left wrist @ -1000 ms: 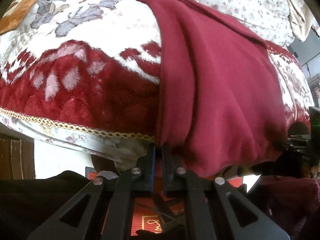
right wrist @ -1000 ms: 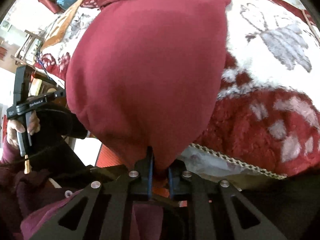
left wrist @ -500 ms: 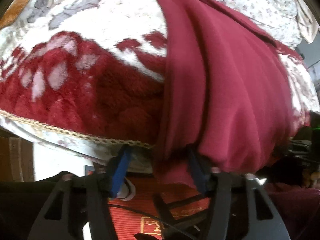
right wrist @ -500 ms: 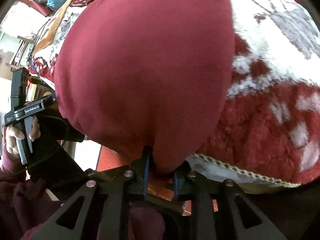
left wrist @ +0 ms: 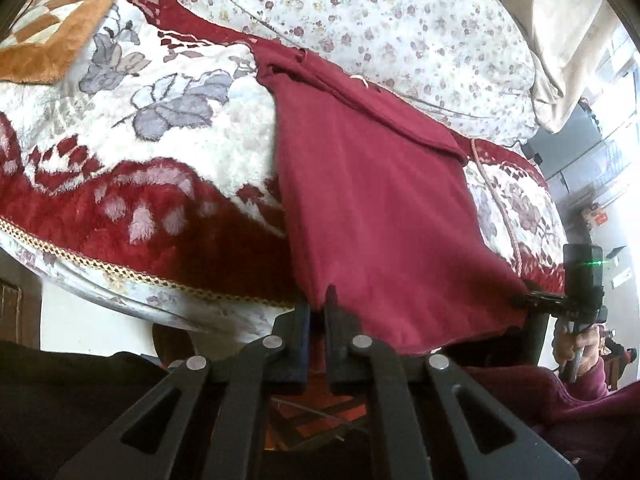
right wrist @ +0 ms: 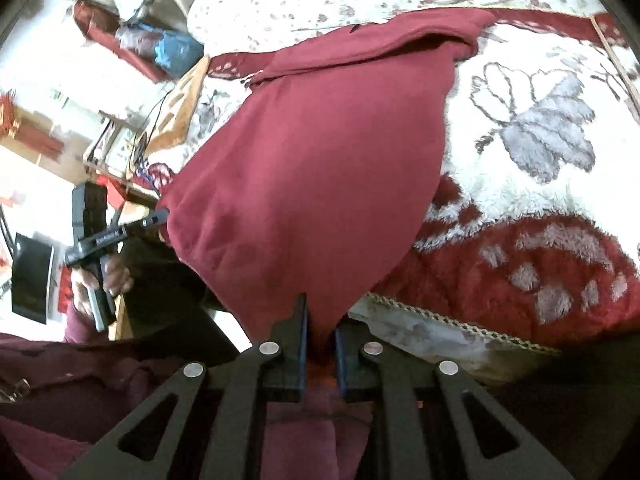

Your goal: Fold small clothes

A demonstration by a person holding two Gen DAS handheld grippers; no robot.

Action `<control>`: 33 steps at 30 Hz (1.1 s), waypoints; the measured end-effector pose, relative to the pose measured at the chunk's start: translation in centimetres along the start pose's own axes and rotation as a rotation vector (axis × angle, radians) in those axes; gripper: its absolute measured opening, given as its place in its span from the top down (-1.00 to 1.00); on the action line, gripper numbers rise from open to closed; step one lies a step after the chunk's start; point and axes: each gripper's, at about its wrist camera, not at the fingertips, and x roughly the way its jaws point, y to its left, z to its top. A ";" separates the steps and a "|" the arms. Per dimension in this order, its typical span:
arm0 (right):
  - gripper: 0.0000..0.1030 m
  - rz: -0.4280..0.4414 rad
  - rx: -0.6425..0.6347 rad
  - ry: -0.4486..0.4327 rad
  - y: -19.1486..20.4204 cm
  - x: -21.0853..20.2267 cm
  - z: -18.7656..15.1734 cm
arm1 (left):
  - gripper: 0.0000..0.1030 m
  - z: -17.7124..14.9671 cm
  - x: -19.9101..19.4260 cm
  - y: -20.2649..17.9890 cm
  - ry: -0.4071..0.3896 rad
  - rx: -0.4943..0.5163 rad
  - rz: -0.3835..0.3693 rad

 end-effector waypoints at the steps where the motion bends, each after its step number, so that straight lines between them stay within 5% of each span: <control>1: 0.77 0.003 -0.002 0.001 0.2 0.2 0.0 | 0.90 0.1 0.0 -0.1 0.000 0.000 -0.010; 6: 0.78 0.053 0.006 -0.090 0.3 -1.5 2.2 | 0.90 3.3 -1.8 -0.7 -0.062 0.032 -0.047; 15: 0.78 0.054 0.080 -0.325 -2.0 -4.8 12.6 | 0.89 15.2 -0.5 -2.4 -0.224 0.032 -0.047; 23: 0.78 -0.036 0.163 -0.336 -6.8 -2.1 23.0 | 0.89 24.7 7.2 -0.1 -0.223 -0.066 0.043; 30: 0.77 -0.095 0.285 -0.338 -12.7 1.8 28.5 | 0.88 29.2 12.9 1.8 -0.197 -0.118 0.063; 31: 0.71 -0.106 0.301 -0.336 -13.5 2.5 29.0 | 0.86 29.6 13.8 2.3 -0.184 -0.136 0.068; 33: 0.28 -0.162 0.301 -0.346 -14.1 2.9 29.2 | 0.75 29.9 14.9 3.2 -0.170 -0.163 0.052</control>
